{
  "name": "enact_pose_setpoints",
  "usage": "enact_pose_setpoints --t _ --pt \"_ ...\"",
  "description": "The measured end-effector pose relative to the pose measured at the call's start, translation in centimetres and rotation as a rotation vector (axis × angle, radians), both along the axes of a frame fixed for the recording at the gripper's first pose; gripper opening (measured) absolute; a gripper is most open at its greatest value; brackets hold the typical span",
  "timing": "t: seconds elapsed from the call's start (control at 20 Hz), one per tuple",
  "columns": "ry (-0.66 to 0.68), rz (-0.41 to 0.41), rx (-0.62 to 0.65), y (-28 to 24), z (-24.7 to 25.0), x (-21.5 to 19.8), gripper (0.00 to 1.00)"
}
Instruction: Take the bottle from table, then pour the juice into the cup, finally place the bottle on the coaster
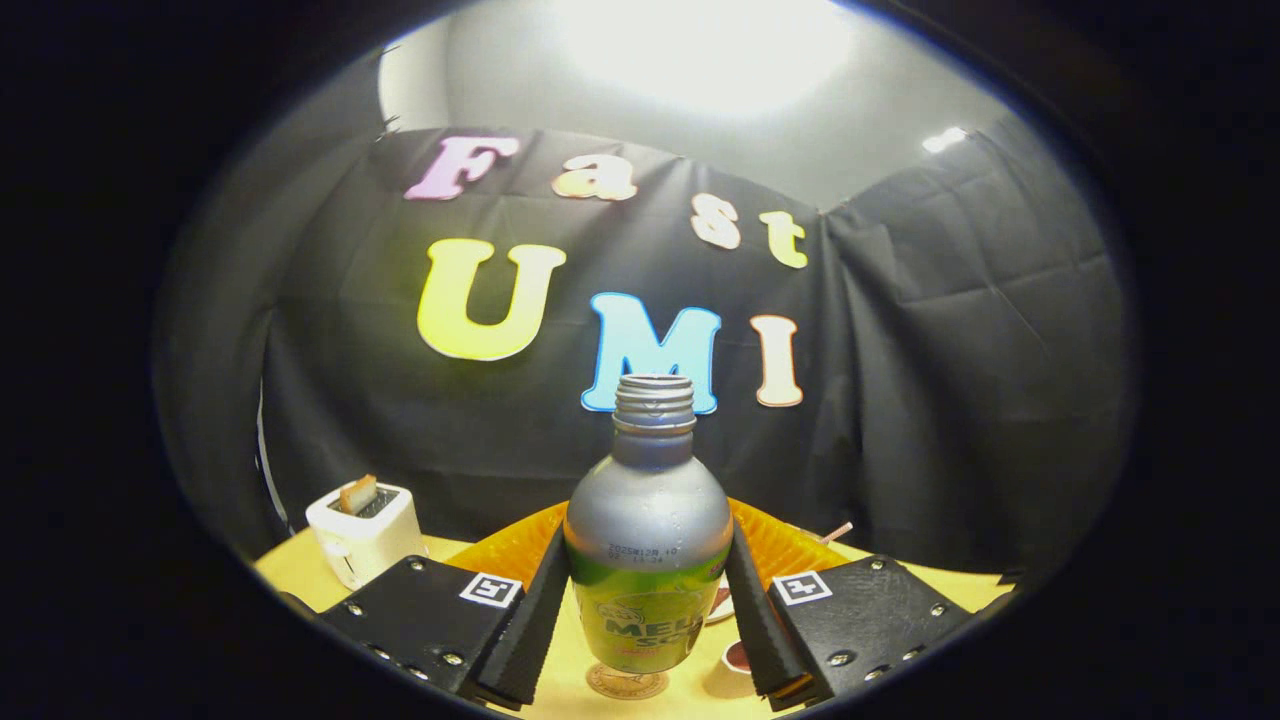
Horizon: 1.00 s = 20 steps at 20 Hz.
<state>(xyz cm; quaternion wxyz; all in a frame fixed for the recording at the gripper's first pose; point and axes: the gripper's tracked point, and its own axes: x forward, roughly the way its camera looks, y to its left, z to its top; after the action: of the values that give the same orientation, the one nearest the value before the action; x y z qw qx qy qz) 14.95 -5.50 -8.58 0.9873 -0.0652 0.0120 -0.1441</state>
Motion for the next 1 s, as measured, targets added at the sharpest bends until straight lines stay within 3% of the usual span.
enact_pose_setpoints --t 0.15,0.5,1.0 --pt "-0.004 0.034 0.044 0.4 -0.8 1.6 0.77" --pt "0.097 0.027 0.101 0.0 -7.1 4.0 0.77" --pt "0.147 0.019 0.094 -0.9 -14.8 6.0 0.77"
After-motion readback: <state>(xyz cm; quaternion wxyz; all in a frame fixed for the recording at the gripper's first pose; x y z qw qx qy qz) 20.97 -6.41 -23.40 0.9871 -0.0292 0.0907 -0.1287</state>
